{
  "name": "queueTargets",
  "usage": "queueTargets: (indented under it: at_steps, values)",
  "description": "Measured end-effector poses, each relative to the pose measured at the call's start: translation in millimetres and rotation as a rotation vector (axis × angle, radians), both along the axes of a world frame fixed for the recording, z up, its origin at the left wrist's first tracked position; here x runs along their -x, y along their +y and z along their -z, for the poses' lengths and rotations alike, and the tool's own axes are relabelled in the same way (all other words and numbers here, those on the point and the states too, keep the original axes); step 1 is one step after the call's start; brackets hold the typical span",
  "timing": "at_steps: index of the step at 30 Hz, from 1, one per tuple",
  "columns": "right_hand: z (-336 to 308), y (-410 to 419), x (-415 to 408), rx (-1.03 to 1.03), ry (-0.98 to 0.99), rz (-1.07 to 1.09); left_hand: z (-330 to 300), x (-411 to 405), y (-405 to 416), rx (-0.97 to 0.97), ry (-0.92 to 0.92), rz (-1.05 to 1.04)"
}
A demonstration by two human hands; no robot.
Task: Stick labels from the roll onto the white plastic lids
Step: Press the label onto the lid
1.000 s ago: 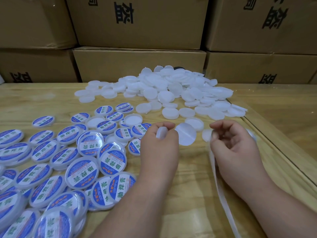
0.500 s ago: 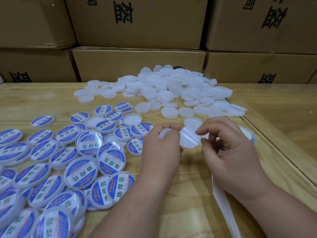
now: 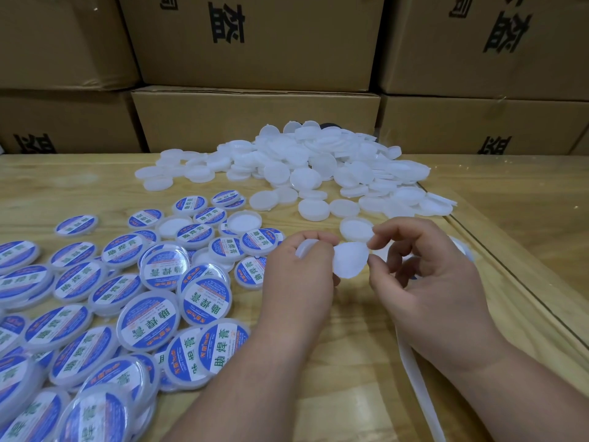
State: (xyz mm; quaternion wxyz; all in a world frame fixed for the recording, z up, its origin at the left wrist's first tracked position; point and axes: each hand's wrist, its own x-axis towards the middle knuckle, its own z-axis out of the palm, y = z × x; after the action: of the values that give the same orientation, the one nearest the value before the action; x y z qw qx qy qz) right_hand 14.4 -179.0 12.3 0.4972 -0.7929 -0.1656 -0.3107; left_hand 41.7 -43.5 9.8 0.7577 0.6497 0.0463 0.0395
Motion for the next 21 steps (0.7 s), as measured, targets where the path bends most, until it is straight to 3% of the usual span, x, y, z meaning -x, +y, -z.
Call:
queueTargets:
  at_steps: [21]
  values:
    - [1.5,-1.6,-2.5,-0.028,0.069,-0.099,-2.9,2.6,0.4,-0.060,0.000,-0.023]
